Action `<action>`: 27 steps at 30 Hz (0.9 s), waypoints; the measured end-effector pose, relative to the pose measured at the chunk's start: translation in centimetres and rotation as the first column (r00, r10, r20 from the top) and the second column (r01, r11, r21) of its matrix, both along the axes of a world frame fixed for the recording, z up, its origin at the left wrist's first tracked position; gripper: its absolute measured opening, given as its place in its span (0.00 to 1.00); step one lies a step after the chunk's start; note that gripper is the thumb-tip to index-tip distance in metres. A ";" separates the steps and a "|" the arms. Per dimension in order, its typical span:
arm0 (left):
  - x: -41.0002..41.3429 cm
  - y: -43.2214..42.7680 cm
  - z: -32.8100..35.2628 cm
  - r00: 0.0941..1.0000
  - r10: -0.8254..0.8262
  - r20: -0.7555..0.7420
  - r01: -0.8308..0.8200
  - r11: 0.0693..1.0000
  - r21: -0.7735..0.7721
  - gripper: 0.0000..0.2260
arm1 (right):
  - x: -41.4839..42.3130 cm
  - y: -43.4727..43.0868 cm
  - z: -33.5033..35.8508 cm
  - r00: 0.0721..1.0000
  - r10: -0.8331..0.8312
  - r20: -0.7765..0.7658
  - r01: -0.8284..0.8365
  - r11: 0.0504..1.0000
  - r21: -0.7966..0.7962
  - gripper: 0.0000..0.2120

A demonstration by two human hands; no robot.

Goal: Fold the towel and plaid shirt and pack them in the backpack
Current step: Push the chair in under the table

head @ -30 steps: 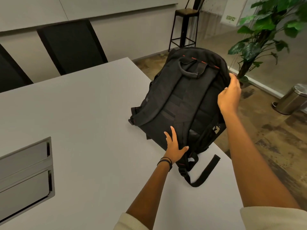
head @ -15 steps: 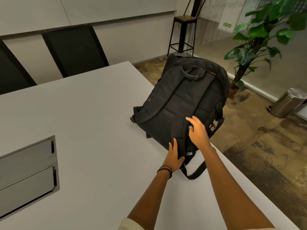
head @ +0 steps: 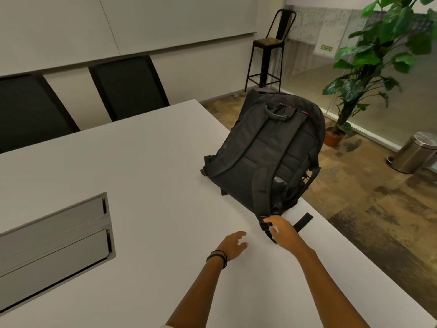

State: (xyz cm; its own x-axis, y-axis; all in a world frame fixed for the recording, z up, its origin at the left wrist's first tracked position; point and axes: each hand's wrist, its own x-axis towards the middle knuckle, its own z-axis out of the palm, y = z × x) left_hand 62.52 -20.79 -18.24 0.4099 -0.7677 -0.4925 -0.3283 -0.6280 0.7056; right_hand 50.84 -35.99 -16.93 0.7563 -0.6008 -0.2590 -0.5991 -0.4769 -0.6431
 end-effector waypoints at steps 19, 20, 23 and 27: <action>-7.1 17.7 -3.9 0.999 -0.035 0.037 0.031 0.993 0.113 0.24 | -14.9 15.4 -6.8 0.997 0.040 -0.070 -0.030 0.990 0.138 0.19; -7.6 18.6 -3.9 0.996 -0.089 0.032 0.084 0.988 0.128 0.26 | -15.6 16.2 -7.0 0.997 0.036 -0.073 -0.025 0.990 0.142 0.18; -9.2 20.7 -4.4 0.964 -0.262 0.046 0.250 0.950 0.186 0.31 | -17.4 18.2 -6.9 0.995 0.056 -0.089 -0.042 0.988 0.146 0.14; -11.9 23.5 -5.0 0.935 -0.349 0.066 0.327 0.917 0.229 0.31 | -20.2 21.3 -6.5 0.989 0.093 -0.113 -0.074 0.983 0.167 0.17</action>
State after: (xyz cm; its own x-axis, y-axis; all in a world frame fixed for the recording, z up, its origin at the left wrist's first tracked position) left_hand 50.67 2.67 -23.25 0.2018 -0.7524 -0.6271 -0.6114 -0.5969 0.5195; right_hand 30.62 -14.66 -23.43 0.7596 -0.4795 -0.4394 -0.6389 -0.4240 -0.6419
